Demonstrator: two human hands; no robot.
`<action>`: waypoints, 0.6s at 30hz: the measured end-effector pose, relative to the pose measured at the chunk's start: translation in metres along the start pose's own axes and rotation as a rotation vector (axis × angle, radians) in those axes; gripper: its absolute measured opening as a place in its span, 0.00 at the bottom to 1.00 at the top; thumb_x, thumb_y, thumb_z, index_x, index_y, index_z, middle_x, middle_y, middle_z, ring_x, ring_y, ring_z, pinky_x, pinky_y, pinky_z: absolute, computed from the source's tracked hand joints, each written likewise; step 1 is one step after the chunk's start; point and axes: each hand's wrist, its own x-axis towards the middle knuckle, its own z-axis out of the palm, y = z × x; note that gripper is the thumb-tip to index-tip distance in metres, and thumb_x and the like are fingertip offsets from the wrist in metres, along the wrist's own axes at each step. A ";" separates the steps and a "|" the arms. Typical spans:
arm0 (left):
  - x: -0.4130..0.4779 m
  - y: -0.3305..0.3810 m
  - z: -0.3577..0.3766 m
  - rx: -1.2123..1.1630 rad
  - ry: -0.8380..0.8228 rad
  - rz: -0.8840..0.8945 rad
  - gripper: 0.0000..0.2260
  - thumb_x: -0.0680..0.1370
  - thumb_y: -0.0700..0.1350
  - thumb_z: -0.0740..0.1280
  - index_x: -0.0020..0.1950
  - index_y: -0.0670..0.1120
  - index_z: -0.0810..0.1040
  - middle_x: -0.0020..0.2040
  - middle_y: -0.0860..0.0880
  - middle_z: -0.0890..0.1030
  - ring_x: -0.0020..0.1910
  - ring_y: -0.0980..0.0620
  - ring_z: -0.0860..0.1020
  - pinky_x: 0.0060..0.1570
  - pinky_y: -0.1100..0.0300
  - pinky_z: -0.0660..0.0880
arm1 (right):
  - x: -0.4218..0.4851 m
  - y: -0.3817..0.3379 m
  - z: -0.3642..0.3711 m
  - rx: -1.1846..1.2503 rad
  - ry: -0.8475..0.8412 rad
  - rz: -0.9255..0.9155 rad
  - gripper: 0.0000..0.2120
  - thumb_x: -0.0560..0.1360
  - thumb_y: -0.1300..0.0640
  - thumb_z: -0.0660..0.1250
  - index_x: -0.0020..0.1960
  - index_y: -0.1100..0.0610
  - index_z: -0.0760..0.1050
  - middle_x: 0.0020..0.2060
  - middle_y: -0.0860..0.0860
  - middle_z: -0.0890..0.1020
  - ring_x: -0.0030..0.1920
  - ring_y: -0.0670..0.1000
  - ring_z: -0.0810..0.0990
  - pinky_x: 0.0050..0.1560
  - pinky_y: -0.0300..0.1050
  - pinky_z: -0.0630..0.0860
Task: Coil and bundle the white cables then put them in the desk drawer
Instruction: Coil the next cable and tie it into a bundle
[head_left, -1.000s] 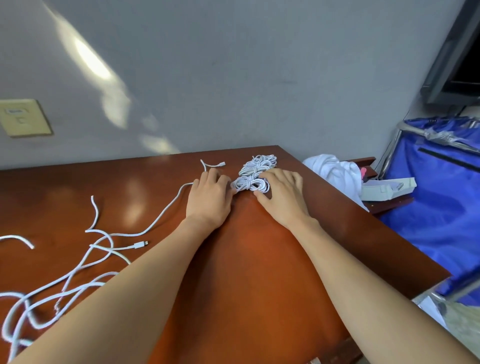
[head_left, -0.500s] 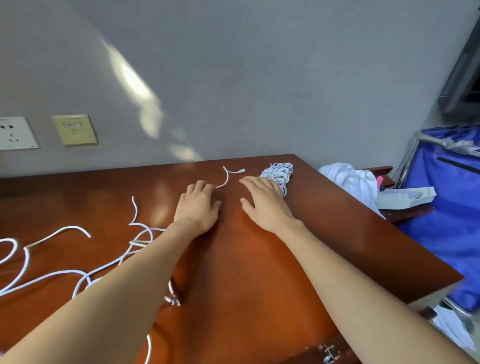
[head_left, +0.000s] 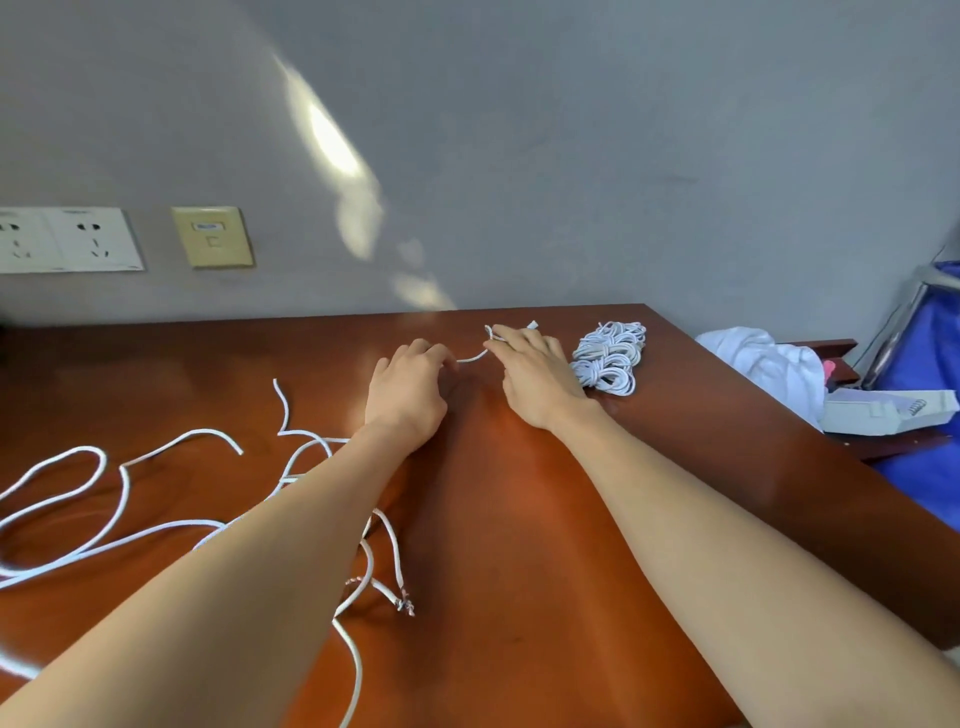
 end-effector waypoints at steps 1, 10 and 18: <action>0.001 -0.002 -0.003 -0.011 0.017 0.001 0.22 0.73 0.30 0.63 0.61 0.50 0.79 0.62 0.49 0.77 0.63 0.45 0.73 0.60 0.53 0.66 | 0.004 -0.001 -0.001 -0.007 0.013 0.000 0.29 0.81 0.66 0.60 0.80 0.53 0.64 0.81 0.49 0.62 0.78 0.54 0.60 0.75 0.52 0.57; -0.005 -0.012 -0.034 -0.157 0.138 0.005 0.17 0.71 0.28 0.61 0.47 0.49 0.76 0.50 0.54 0.78 0.52 0.50 0.72 0.45 0.55 0.67 | 0.010 -0.020 -0.022 0.227 -0.060 0.038 0.29 0.83 0.64 0.62 0.81 0.50 0.62 0.82 0.46 0.60 0.77 0.54 0.64 0.71 0.54 0.69; -0.022 -0.016 -0.068 -0.157 0.180 -0.015 0.16 0.72 0.29 0.61 0.43 0.51 0.77 0.46 0.55 0.77 0.49 0.52 0.73 0.44 0.57 0.66 | -0.004 -0.040 -0.029 0.475 0.056 0.150 0.11 0.85 0.59 0.60 0.58 0.53 0.81 0.51 0.50 0.85 0.52 0.55 0.82 0.51 0.50 0.78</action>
